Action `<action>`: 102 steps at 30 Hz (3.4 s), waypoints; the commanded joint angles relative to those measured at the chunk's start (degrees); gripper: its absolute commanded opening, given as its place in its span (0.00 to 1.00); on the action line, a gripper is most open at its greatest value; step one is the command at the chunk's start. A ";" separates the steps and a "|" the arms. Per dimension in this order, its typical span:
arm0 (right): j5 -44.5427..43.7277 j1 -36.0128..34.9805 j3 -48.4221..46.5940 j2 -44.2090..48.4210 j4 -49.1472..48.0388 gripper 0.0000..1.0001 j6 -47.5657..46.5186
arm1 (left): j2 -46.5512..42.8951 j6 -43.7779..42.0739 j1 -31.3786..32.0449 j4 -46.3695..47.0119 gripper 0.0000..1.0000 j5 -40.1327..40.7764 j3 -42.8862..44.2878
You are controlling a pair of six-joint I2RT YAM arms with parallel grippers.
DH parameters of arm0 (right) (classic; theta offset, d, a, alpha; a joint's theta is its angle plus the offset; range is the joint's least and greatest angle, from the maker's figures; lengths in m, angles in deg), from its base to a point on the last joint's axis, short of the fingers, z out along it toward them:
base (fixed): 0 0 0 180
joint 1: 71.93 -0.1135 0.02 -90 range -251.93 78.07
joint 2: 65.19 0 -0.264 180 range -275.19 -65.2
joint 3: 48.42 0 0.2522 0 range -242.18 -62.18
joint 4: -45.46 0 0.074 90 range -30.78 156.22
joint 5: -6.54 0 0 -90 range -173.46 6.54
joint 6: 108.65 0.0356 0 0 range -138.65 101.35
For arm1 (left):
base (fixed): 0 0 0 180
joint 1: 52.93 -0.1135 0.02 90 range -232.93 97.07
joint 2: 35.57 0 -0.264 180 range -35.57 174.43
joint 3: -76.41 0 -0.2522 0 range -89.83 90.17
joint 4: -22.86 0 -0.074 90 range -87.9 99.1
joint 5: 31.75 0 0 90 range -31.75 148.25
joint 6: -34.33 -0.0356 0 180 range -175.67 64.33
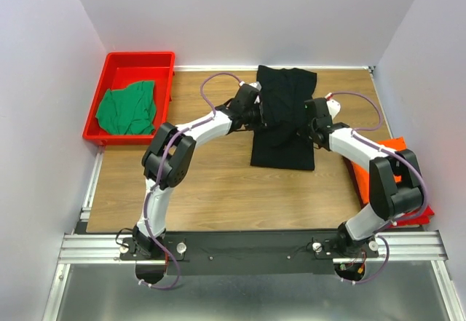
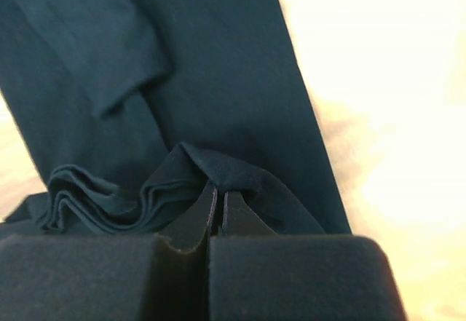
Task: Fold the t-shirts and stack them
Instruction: Fold the tshirt
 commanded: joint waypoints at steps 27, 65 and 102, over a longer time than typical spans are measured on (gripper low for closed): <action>10.03 9.89 -9.31 -4.61 -4.43 0.76 -3.47 | 1.49 -5.87 -7.46 -0.67 0.53 2.55 8.98; 2.28 -3.38 -14.32 -22.79 1.81 0.66 -7.52 | 3.87 5.73 -2.54 2.84 0.07 3.61 -7.10; 7.12 -18.14 0.63 1.29 -0.56 0.41 -3.04 | -31.50 0.54 -3.33 14.27 0.05 5.10 -43.07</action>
